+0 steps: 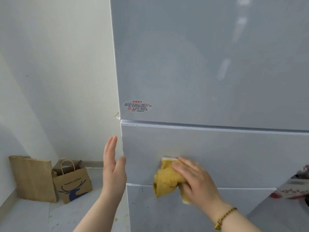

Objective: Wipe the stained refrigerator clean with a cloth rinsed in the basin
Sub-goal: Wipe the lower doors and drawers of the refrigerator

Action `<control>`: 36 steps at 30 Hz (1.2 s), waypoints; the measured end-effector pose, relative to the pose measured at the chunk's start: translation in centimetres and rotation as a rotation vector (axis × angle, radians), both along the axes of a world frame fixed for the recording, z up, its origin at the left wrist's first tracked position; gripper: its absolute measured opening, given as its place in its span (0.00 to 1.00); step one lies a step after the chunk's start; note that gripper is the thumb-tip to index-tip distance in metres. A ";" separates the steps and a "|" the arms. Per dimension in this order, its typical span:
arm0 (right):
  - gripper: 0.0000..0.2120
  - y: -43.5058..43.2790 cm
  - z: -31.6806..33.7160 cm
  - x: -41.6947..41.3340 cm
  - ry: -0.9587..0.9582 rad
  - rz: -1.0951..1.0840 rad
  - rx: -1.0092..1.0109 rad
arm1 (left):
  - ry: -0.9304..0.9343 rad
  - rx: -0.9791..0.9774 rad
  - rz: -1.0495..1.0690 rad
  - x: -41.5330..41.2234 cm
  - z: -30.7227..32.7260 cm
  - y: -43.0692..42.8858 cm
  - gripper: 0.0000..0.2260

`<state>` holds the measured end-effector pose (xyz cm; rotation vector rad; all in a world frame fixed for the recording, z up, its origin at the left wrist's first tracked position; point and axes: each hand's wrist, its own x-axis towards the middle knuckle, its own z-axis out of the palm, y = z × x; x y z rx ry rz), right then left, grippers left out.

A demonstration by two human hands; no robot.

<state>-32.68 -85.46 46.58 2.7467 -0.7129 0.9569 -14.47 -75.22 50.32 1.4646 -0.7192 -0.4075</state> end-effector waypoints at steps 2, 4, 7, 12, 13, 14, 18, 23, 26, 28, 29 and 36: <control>0.12 1.4 2.4 -0.8 -0.402 -0.181 0.438 | -0.126 0.001 0.017 -0.7 -0.2 0.0 0.28; 0.06 1.7 4.2 -1.3 -0.739 -0.301 0.869 | -0.245 -0.063 0.065 -1.4 -0.8 -0.1 0.26; 0.06 1.5 6.0 -3.7 -1.000 -0.382 1.299 | -0.400 -0.142 0.044 -2.9 -0.7 -1.1 0.23; 0.09 1.6 7.7 -9.5 -1.194 -0.175 1.702 | -0.595 -0.237 -0.072 -7.8 1.0 -3.8 0.20; 0.10 1.2 7.9 -10.5 -1.225 -0.147 1.728 | -0.620 -0.270 -0.094 -8.9 1.4 -4.4 0.20; 0.10 0.7 8.2 -12.2 -1.268 -0.121 1.717 | -0.648 -0.316 -0.109 -10.8 1.8 -5.5 0.20; 0.08 -1.7 9.6 -18.6 -1.376 -0.160 1.521 | -0.761 -0.430 -0.145 -19.2 3.7 -10.1 0.22; 0.10 -5.6 14.1 -30.3 -1.387 -0.255 1.149 | -0.937 -0.510 -0.048 -30.9 6.9 -16.1 0.23; 0.13 -9.0 16.0 -34.9 -1.417 -0.292 0.958 | -1.037 -0.534 0.013 -35.0 10.2 -18.7 0.25; 0.14 -12.1 17.1 -36.6 -1.390 -0.289 0.858 | -1.099 -0.537 0.093 -36.8 13.1 -20.4 0.25; 0.14 -13.2 17.8 -36.6 -1.350 -0.276 0.827 | -1.123 -0.520 0.123 -37.2 14.4 -20.8 0.25; 0.19 -19.7 20.4 -33.2 -1.129 -0.029 0.794 | -1.258 -0.301 0.392 -37.1 23.0 -23.8 0.29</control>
